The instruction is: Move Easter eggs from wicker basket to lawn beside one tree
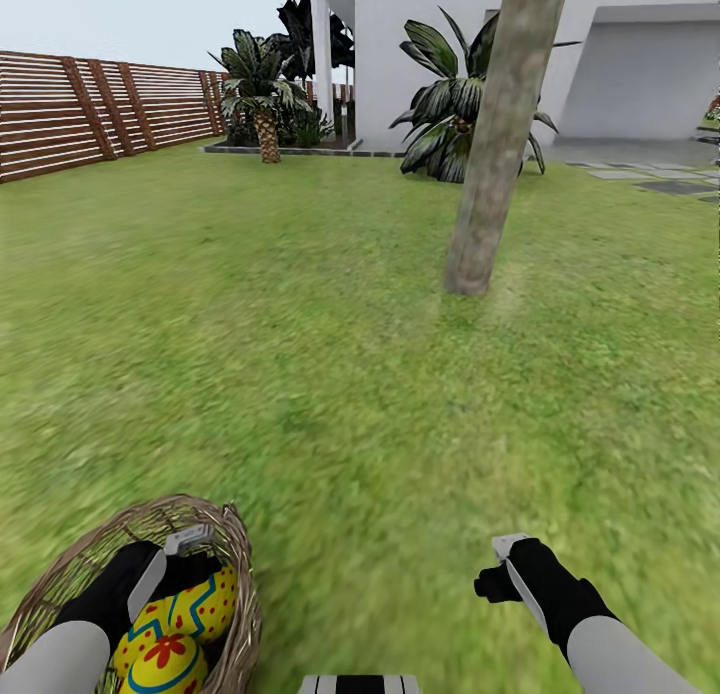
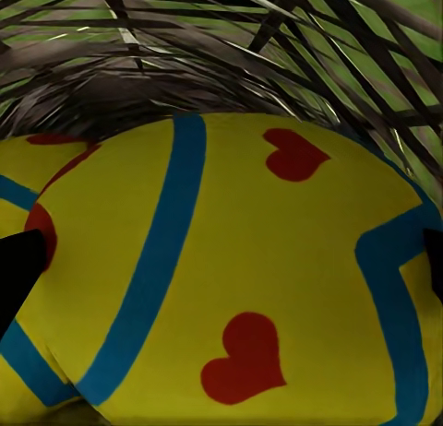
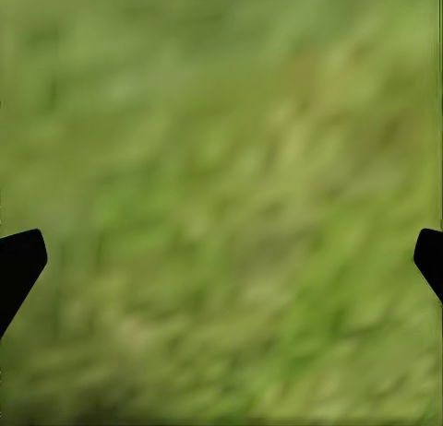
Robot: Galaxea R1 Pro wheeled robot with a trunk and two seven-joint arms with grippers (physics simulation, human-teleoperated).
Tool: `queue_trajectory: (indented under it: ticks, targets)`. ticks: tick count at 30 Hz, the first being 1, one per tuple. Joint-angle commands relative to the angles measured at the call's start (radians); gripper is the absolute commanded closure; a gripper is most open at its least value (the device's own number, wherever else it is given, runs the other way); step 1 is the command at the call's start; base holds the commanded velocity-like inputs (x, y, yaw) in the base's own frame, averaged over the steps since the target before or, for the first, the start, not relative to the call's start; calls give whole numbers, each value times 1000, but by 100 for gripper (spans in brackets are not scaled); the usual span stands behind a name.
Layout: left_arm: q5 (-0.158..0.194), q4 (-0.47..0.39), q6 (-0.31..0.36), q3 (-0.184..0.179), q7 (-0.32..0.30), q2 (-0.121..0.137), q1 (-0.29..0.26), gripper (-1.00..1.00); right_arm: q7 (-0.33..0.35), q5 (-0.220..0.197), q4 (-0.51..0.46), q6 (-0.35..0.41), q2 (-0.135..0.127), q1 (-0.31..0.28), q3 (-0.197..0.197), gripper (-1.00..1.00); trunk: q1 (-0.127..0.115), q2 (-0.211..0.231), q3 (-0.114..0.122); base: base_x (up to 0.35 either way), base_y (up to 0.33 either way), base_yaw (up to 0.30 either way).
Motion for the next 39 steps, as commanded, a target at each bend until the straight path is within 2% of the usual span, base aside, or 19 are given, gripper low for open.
queue_trajectory:
  ticks: [1, 21, 24, 39]
  targets:
    - [-20, 33, 6, 4, -2, -1, 0, 100, 8, 10, -2, 5, -1, 0, 5, -100, 0, 0, 3, 0, 0, 0]
    - [-19, 33, 8, 6, 2, -1, 0, 100, 7, 9, 0, 4, 2, 0, 6, -100, -9, 5, 80, -24, 11, 0]
    - [-3, 33, 8, 6, 2, -6, 0, 100, 7, 9, 0, 4, 2, 0, 6, -100, -11, 5, 92, -218, 115, 0]
    - [-2, 35, 8, 4, 1, -21, 0, 100, 7, 9, 1, 4, 2, 0, 6, -100, -17, 9, 150, -278, 173, 0]
